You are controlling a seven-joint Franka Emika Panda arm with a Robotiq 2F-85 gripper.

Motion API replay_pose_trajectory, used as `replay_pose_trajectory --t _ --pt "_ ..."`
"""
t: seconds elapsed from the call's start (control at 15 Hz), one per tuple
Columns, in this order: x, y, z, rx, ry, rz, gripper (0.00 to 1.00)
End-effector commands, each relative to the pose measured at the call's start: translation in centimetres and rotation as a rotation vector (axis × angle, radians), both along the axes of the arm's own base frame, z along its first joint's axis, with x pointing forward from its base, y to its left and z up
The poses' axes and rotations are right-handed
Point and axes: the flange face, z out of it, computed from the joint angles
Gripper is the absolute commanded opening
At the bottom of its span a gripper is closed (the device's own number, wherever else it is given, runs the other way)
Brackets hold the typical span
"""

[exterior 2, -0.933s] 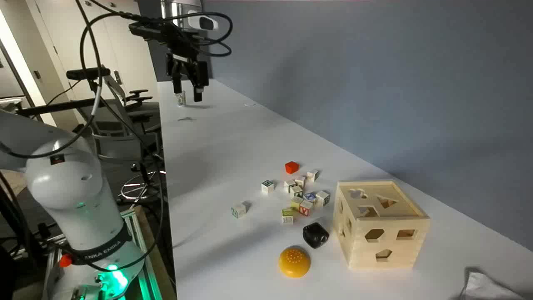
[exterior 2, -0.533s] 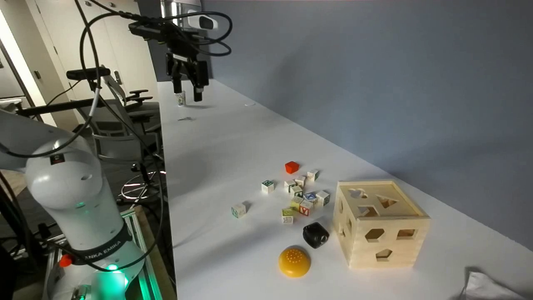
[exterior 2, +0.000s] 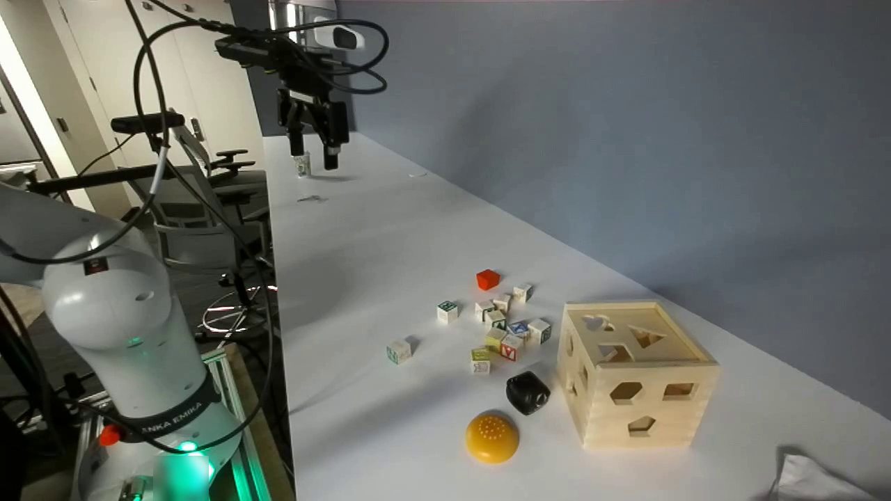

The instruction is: Turn the frontmost cube on its side

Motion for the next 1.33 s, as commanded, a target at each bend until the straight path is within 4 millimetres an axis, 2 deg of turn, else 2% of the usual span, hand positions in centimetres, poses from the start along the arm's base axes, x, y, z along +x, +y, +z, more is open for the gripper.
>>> replay_pose_trajectory --t 0.0,0.07,0.2,0.47,0.8,1.27 --pt "0.0 0.0 0.1 0.0 0.001 0.0 1.0" --pt "0.7 -0.1 0.1 -0.035 0.005 -0.119 1.0" --pt "2.5 -1.6 -0.3 0.003 -0.026 -0.231 1.0" --pt "4.6 -5.9 -2.0 -0.008 -0.085 -0.445 1.0" --pt "5.7 -9.8 -6.5 -0.051 -0.069 -0.716 1.0" --pt "7.0 -12.0 -13.3 -0.138 -0.026 -1.076 1.0"
